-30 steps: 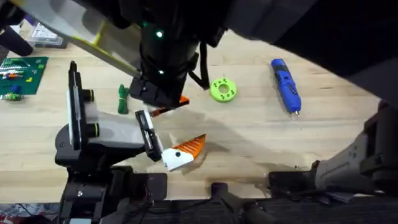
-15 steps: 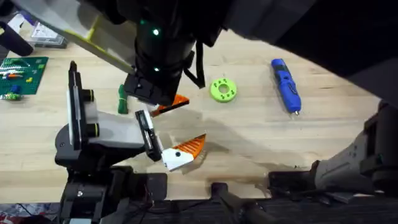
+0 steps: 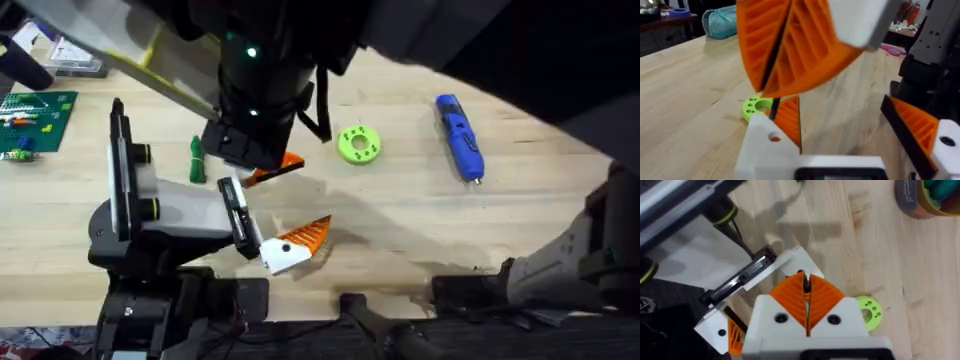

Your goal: Pick up the gripper from the table and insert it into the empty holder that is missing its gripper. Then pick up a screw, insert it into the mounting hole, and use the screwdriver to tighten it. Finally, clean up the table by picking up the vegetable and placing it into the bucket.

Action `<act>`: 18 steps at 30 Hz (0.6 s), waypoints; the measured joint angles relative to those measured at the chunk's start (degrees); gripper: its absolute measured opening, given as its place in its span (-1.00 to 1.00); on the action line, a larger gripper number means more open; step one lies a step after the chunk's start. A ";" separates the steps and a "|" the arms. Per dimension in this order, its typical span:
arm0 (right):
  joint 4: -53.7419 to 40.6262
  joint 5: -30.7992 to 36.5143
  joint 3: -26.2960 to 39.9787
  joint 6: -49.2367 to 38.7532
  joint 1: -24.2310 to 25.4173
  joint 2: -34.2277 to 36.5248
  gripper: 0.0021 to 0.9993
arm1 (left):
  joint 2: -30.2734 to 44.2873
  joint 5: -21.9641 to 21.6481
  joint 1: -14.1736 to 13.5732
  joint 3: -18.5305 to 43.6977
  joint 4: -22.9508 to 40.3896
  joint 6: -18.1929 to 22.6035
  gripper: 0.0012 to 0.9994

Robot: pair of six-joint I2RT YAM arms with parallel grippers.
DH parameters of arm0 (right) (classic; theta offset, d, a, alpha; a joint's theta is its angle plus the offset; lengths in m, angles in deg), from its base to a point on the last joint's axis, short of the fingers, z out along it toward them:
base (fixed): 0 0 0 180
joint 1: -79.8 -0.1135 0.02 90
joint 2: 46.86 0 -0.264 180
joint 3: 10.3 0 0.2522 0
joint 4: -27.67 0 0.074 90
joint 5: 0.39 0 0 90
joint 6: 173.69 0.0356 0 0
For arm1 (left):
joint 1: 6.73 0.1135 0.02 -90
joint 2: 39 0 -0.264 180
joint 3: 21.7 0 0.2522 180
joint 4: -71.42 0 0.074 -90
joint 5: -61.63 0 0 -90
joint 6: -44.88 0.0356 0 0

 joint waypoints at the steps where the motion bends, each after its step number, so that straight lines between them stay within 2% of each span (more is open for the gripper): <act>1: -0.15 -0.01 0.00 -0.06 0.00 0.00 -0.99 | 0.00 0.01 0.00 0.00 -0.01 0.00 0.97; 18: -0.27 -0.02 0.00 -0.61 0.00 1.82 -0.99 | 0.00 -0.01 0.00 0.00 -0.02 0.00 0.97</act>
